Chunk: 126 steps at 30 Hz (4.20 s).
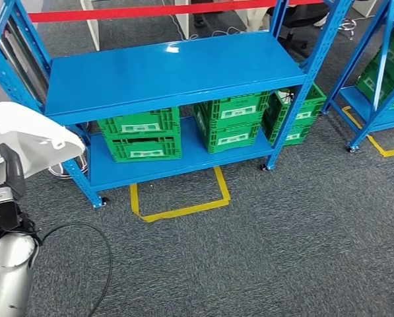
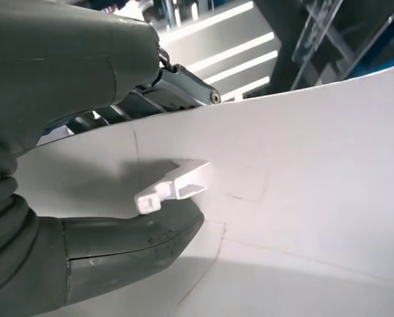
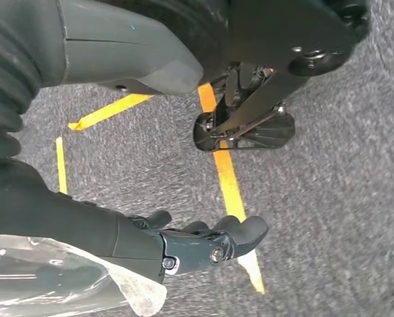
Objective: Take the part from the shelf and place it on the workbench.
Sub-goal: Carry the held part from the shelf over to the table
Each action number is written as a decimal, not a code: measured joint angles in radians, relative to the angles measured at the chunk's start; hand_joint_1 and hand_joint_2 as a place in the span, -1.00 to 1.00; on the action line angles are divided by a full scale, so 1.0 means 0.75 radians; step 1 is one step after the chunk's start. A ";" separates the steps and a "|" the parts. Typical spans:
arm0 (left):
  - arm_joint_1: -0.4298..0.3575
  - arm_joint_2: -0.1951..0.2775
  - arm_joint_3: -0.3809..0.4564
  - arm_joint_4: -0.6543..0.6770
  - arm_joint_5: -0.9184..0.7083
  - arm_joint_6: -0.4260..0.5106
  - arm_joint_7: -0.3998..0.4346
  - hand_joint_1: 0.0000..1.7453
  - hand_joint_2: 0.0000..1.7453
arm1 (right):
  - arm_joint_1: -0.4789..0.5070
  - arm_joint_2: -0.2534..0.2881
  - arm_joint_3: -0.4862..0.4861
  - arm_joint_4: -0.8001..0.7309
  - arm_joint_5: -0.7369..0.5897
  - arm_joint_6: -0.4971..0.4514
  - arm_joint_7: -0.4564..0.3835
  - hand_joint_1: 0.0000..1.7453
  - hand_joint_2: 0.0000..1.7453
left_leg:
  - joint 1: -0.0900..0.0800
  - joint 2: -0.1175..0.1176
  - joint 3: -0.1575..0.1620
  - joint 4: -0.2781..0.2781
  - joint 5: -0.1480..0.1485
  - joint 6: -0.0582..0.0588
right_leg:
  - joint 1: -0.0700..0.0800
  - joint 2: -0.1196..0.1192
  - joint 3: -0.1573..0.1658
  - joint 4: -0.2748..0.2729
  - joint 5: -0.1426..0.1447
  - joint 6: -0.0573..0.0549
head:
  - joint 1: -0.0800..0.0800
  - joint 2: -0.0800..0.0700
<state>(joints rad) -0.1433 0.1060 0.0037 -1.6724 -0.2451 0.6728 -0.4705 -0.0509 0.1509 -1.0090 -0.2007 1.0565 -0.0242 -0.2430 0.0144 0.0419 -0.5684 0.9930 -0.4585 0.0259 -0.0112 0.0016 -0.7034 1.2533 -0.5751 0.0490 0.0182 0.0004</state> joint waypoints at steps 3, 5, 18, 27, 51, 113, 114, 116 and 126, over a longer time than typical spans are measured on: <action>-0.004 0.001 -0.004 0.000 0.000 -0.013 0.006 1.00 1.00 | -0.004 -0.003 0.000 0.000 0.004 0.004 -0.001 -1.00 1.00 | -0.005 0.031 0.004 0.004 -0.005 -0.010 | 0.004 -0.065 0.140 -0.269 0.114 -0.008 | 0.000 0.000; -0.008 0.003 -0.007 -0.001 0.003 -0.023 0.005 1.00 1.00 | -0.008 -0.004 0.000 -0.001 0.008 0.005 -0.003 -1.00 1.00 | -0.013 0.051 0.005 0.008 -0.007 -0.023 | 0.011 -0.089 0.180 -0.344 0.129 -0.024 | -0.002 0.000; -0.012 0.017 -0.018 -0.013 0.032 -0.024 -0.029 1.00 1.00 | -0.015 -0.004 0.000 -0.001 0.019 0.013 -0.014 -1.00 1.00 | 0.001 -0.100 -0.032 0.144 -0.047 -0.044 | 0.009 0.092 0.172 -0.339 0.151 -0.072 | -0.011 0.000; -0.024 -0.001 -0.024 -0.021 0.028 0.010 -0.052 1.00 1.00 | -0.016 -0.005 0.000 -0.001 0.026 0.021 -0.008 -1.00 1.00 | 0.007 -0.051 0.010 0.014 -0.017 -0.003 | 0.009 0.029 0.011 -0.091 0.031 -0.009 | 0.008 0.000; -0.019 0.027 -0.086 -0.029 -0.110 -0.127 0.004 1.00 1.00 | -0.017 -0.004 0.000 -0.002 0.036 0.055 -0.015 -1.00 1.00 | -0.002 -0.136 0.016 0.044 -0.040 -0.032 | 0.009 0.129 0.135 -0.322 0.167 -0.058 | -0.005 0.000; -0.106 0.066 -0.156 -0.021 0.015 -0.356 0.052 1.00 1.00 | -0.019 -0.004 -0.042 -0.003 -0.004 0.076 -0.013 -1.00 1.00 | 0.002 -0.129 -0.001 0.053 -0.041 -0.039 | 0.008 0.147 0.112 -0.308 0.168 -0.055 | 0.000 0.000; -0.105 0.065 -0.156 -0.021 0.021 -0.356 0.052 1.00 1.00 | -0.016 -0.004 -0.042 -0.003 -0.002 0.076 -0.013 -1.00 1.00 | 0.002 -0.118 0.000 0.048 -0.040 -0.033 | 0.006 0.155 0.108 -0.310 0.171 -0.047 | 0.000 0.000; -0.105 0.065 -0.156 -0.021 0.027 -0.357 0.051 1.00 1.00 | -0.013 -0.005 -0.042 -0.003 0.000 0.076 -0.013 -1.00 1.00 | 0.004 -0.092 0.004 0.036 -0.033 -0.017 | 0.007 0.113 0.086 -0.284 0.152 -0.034 | 0.005 0.000; -0.103 0.064 -0.157 -0.022 0.030 -0.364 0.050 1.00 1.00 | -0.025 -0.005 -0.041 -0.003 0.020 0.076 -0.016 -1.00 1.00 | -0.004 0.048 0.015 0.033 -0.043 -0.018 | 0.006 -0.071 0.100 -0.262 0.145 -0.019 | 0.019 0.000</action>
<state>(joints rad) -0.2203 0.1537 -0.1138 -1.6886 -0.2225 0.3999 -0.4331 -0.0699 0.1472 -1.0399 -0.2032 1.0715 0.0324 -0.2547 0.0111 0.0779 -0.5572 1.0175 -0.4909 0.0124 -0.0065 -0.0514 -0.6285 1.0568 -0.4666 0.0350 0.0322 0.0004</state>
